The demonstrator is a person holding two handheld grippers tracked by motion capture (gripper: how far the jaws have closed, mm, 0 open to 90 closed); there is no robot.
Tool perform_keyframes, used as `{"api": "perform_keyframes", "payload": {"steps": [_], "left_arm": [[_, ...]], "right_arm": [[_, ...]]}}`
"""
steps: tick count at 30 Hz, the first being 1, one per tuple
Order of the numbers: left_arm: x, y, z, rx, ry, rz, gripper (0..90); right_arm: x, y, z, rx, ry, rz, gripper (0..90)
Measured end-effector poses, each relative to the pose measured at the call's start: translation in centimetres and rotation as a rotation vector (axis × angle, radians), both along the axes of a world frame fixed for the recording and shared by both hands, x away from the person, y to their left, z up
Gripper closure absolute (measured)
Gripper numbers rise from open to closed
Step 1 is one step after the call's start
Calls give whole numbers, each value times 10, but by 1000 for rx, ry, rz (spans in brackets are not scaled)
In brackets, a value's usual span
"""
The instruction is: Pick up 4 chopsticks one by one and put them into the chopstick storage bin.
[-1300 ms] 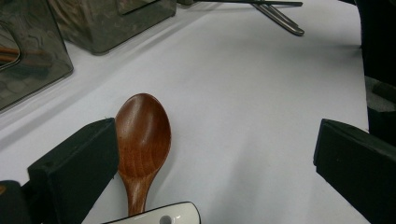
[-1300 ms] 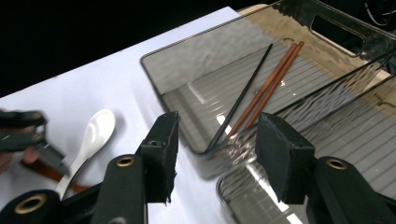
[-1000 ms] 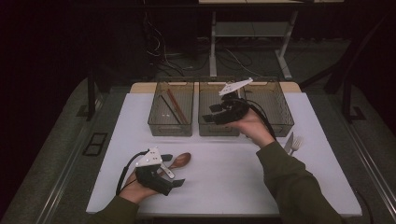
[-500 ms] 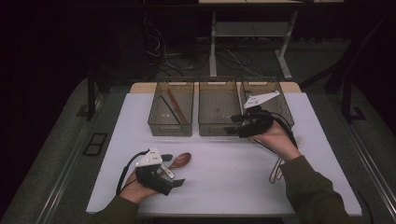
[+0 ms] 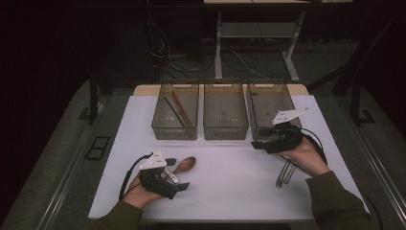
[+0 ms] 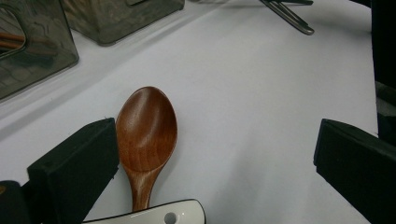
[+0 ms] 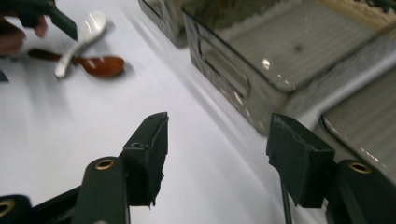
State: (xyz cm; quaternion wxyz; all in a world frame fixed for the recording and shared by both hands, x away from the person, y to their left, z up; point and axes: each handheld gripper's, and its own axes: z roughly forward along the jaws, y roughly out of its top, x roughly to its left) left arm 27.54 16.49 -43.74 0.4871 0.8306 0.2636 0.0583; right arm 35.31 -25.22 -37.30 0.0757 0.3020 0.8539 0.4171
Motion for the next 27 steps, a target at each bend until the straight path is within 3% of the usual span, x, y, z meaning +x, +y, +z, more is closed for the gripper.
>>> {"api": "perform_keyframes", "payload": {"steps": [7,19,27], "left_arm": [[-2,1,3,-14,-18,6,0],[-3,0,2,-5,-25,-12,0],[-3,0,2,-7,-17,-15,0]], "right_arm": [[-13,-27,-13,-27,33,-36,408],[-30,-74,-35,-98,71,-117,549],[-35,-91,-49,-154,86,-133,673]]}}
